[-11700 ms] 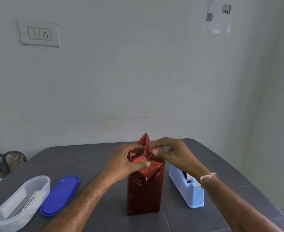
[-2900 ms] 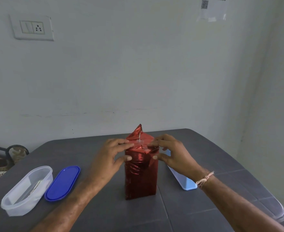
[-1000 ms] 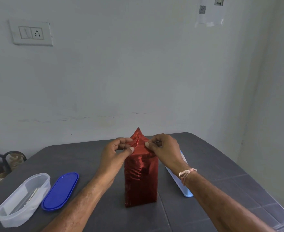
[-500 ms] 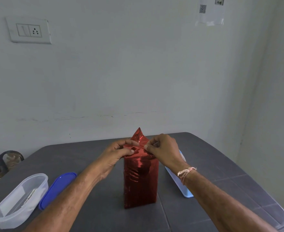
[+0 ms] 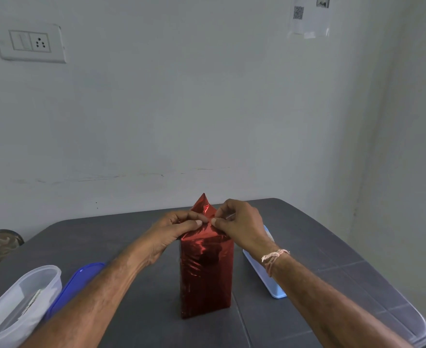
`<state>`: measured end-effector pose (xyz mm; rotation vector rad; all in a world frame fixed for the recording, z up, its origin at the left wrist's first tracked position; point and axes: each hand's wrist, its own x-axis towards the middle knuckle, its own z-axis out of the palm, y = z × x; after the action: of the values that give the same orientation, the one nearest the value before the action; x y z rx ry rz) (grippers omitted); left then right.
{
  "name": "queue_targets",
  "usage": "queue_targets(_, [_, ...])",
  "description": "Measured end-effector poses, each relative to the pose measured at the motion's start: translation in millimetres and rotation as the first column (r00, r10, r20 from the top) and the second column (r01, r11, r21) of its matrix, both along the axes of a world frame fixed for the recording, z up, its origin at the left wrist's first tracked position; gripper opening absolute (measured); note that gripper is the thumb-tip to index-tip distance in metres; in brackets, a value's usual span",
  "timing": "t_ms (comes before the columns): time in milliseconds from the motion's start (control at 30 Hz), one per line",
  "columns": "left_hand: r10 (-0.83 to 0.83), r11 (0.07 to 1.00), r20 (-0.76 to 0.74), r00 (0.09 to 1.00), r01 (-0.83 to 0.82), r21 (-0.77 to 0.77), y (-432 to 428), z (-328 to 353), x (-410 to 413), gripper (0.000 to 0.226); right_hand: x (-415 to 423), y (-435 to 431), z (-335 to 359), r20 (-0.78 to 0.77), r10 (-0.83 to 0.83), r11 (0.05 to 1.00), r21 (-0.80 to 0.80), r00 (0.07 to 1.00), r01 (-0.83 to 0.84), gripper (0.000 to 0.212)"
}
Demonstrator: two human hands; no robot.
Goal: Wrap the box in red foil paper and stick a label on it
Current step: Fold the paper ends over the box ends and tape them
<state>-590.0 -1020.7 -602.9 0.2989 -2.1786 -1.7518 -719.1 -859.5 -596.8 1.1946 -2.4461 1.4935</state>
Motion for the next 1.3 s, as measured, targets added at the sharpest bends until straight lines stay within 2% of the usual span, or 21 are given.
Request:
queue_targets(133, [0.045, 0.999, -0.015, 0.999, -0.045, 0.004, -2, -3, -4, 0.023, -1, -2, 2, -0.022, -0.013, 0.999, 0.035, 1.000, 0.014, 0.014])
queue_targets(267, [0.129, 0.988, 0.060, 0.990, -0.134, 0.080, -8, -8, -8, 0.079, -2, -2, 3, -0.021, -0.006, 0.999, 0.051, 1.000, 0.008, 0.014])
queue_targets(367, [0.116, 0.990, 0.102, 0.988, -0.123, 0.066, -11, -6, -13, 0.092, -2, -3, 3, -0.016, 0.002, 0.999, 0.046, 1.000, -0.001, 0.014])
queue_targets(467, [0.081, 0.996, 0.120, 0.989, -0.084, 0.021, -10, -3, -16, 0.078, -2, -3, 3, -0.022, 0.016, 0.999, 0.045, 1.000, -0.015, 0.013])
queue_targets(633, [0.132, 0.991, 0.196, 0.972, -0.127, -0.038, -10, 4, -17, 0.058, -2, -5, 2, -0.019, 0.039, 0.998, 0.044, 0.999, -0.038, 0.012])
queue_targets(900, [0.160, 0.974, 0.189, 0.969, -0.186, 0.129, -10, 0, -17, 0.050, -5, -8, -1, 0.000, 0.067, 0.998, 0.015, 0.998, -0.067, 0.010])
queue_targets(1067, [0.221, 0.959, 0.163, 0.962, -0.244, 0.141, -8, -5, -17, 0.030, -4, -9, -1, 0.051, 0.093, 0.996, -0.002, 0.994, -0.093, 0.008])
queue_targets(1167, [0.244, 0.954, 0.143, 0.959, -0.264, 0.140, -6, -6, -17, 0.030, -9, -8, 0, 0.174, 0.153, 0.987, -0.077, 0.973, -0.141, 0.011])
queue_targets(1300, [0.280, 0.946, 0.124, 0.952, -0.296, 0.134, 0, -8, -17, 0.021, -20, 15, -5, 0.429, 0.290, 0.936, -0.314, 0.855, -0.160, 0.016])
